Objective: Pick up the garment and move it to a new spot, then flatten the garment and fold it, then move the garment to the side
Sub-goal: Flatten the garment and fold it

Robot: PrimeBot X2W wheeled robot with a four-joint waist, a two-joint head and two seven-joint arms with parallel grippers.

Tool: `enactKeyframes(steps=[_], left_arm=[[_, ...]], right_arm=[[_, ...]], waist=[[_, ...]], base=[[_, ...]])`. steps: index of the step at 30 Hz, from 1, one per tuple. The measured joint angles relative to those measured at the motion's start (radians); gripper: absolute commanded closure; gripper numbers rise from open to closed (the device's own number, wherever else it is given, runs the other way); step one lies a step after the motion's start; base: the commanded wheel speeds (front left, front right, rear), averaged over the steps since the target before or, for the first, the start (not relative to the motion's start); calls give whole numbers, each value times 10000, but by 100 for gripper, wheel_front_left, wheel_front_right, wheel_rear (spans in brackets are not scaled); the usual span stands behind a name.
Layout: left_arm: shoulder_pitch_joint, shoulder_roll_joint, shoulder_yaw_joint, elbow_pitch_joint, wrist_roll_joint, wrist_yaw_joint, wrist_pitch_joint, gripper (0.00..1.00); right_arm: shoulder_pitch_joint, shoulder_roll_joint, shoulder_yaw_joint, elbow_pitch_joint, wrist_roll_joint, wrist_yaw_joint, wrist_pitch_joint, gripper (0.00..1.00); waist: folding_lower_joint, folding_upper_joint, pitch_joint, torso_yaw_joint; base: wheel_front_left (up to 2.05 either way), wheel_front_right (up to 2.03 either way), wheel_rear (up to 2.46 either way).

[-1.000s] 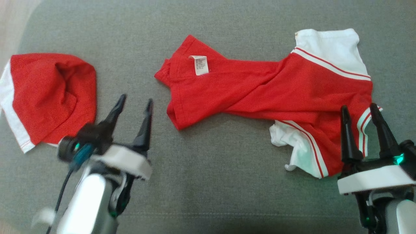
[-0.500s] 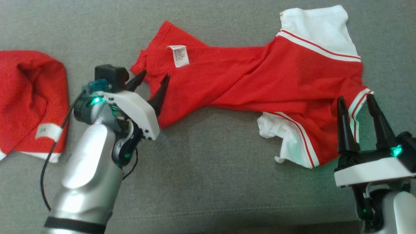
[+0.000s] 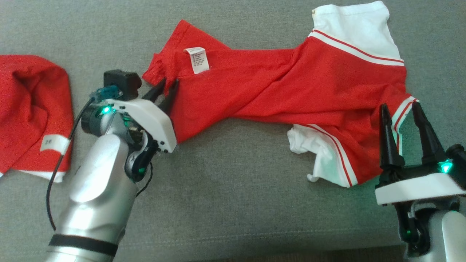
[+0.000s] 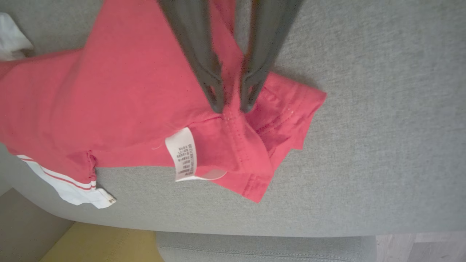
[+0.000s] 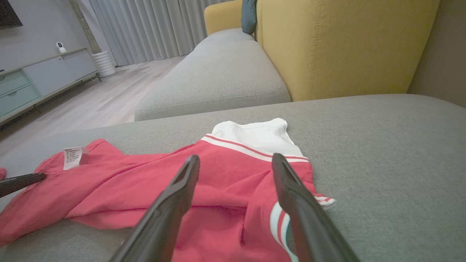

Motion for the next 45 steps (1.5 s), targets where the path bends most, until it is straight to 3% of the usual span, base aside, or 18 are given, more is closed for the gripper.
enactKeyframes(steps=[1,9,13,19,29,35,42,43,44,45], left_arm=[[-62,0,-75,15,0,-2,-13,100],[-186,65,-251,-4,17,-42,-487,100],[-254,105,-314,-155,111,19,-652,100],[-421,69,-545,-560,263,31,-844,100],[-1087,-161,-1204,-1321,355,13,-980,100],[-1342,-280,-1503,-1455,357,0,-1081,100],[-1479,-291,-1584,-1536,357,-2,-1290,100],[-1538,-286,-1584,-1551,357,-2,-1302,100],[-1576,-278,-1582,-1586,357,0,-1335,100],[-1592,-272,-1578,-1620,357,0,-1360,100]], right_arm=[[0,0,-4,0,21,0,0,0],[-124,-27,-148,98,19,0,136,0],[-1265,-629,-282,763,58,0,782,0],[-3233,-1616,-470,2360,504,0,1519,0],[-6658,-2834,-629,6627,757,0,2529,0],[-7981,-3198,-669,8372,523,0,2778,0],[-9121,-3463,-562,9595,364,0,3074,0],[-9284,-3480,-522,9704,364,0,3103,12],[-9419,-3480,-462,9802,376,0,3122,75],[-9501,-3480,-357,9852,393,0,3193,100]], waist=[[0,0,-11,16],[0,0,-92,49],[0,0,-43,74],[0,0,110,372],[2,0,976,1208],[2,0,1384,1635],[1,0,1805,1873],[1,0,1847,1890],[1,0,1876,1897],[1,0,1888,1890]], base=[[0,0,0],[0,0,0],[0,0,0],[0,0,0],[0,0,0],[0,0,0],[0,0,0],[0,0,0],[0,0,0],[0,0,0]])
